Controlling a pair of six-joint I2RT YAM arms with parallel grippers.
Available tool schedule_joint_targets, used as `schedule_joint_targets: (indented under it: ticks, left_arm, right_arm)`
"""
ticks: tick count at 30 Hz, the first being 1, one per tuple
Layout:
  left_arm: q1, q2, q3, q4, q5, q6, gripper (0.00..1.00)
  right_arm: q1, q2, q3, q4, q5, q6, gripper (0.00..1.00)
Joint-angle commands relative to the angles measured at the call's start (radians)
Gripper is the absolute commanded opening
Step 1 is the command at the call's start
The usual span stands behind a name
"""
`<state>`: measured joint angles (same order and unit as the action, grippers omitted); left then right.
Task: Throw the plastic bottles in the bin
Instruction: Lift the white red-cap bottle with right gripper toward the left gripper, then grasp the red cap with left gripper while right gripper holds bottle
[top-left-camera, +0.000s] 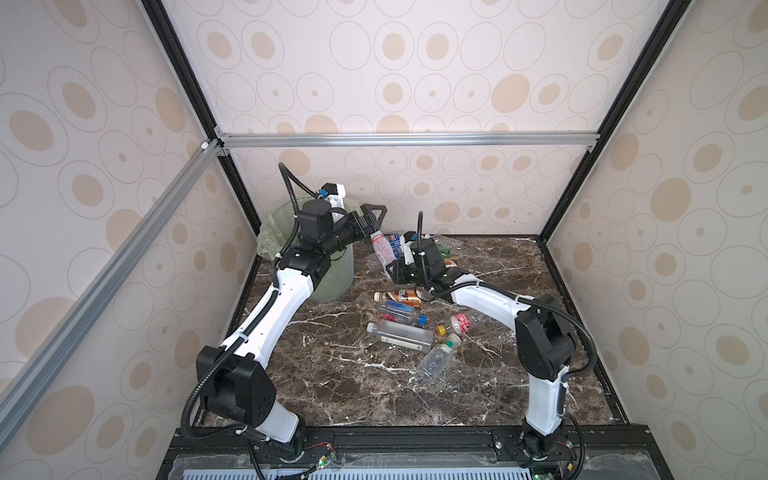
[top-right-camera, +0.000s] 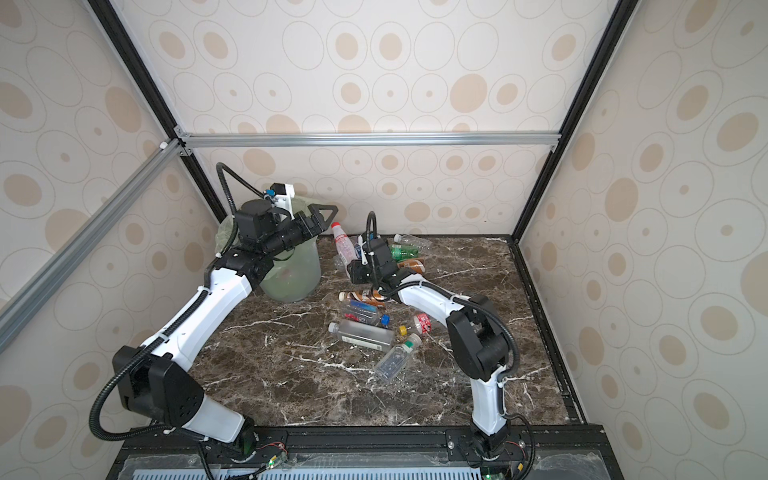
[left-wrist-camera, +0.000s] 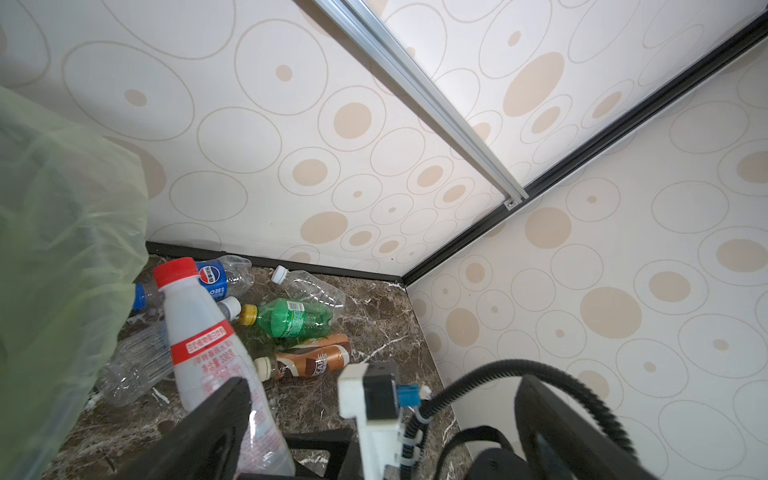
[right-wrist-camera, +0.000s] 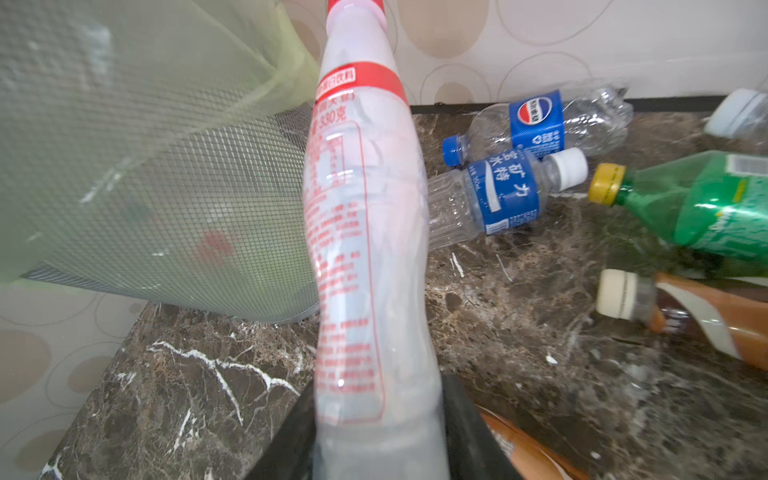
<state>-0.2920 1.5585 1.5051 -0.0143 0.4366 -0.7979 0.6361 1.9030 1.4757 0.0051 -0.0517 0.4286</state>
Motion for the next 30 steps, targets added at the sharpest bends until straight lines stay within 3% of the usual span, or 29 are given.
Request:
schedule_joint_targets:
  ticks: [1, 19, 22, 30]
  left_arm:
    - [-0.009, 0.041, 0.113, 0.016, 0.011, -0.021, 0.99]
    - [-0.085, 0.402, 0.540, -0.050, 0.098, -0.084, 0.98]
    - [-0.099, 0.412, 0.546, -0.046, 0.099, -0.083, 0.92]
    - [-0.113, 0.406, 0.541, -0.039, 0.099, -0.068, 0.64]
  right_arm:
    - [-0.017, -0.103, -0.047, 0.023, 0.030, -0.033, 0.39]
    - [-0.036, -0.373, -0.110, -0.001, 0.050, -0.100, 0.39]
    - [-0.038, -0.383, -0.114, -0.002, 0.053, -0.106, 0.40]
    - [-0.037, -0.388, -0.136, 0.012, 0.058, -0.111, 0.40]
